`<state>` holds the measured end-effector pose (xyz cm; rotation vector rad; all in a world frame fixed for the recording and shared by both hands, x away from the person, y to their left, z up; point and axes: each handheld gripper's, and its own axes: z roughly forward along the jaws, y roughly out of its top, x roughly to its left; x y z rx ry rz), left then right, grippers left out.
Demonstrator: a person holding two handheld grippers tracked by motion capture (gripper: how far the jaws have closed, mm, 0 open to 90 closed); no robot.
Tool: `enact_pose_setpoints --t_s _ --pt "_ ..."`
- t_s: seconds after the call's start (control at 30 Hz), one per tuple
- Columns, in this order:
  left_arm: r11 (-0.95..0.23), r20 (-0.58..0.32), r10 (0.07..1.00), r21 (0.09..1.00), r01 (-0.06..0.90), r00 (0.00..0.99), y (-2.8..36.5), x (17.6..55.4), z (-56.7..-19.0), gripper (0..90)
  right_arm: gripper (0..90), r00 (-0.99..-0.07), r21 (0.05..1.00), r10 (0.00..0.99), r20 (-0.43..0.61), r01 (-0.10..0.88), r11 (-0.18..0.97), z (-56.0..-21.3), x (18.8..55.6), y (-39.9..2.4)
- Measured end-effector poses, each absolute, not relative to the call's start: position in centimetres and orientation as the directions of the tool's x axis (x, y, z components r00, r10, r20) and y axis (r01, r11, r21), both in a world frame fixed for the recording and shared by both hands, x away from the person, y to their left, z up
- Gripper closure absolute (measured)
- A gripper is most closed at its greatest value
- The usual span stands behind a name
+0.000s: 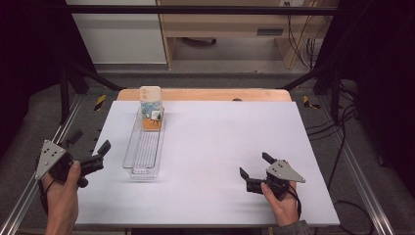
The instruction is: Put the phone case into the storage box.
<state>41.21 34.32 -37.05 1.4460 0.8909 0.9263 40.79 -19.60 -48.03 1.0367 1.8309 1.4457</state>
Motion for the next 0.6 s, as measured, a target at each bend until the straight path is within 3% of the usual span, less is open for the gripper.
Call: enact_pose_setpoints --t_s 0.6 --pt "-0.025 0.016 0.881 1.0 0.014 0.473 34.2 40.4 -39.9 2.3 5.1 -0.527 0.97 0.85 0.021 0.217 0.111 -48.0 40.7 -19.8"
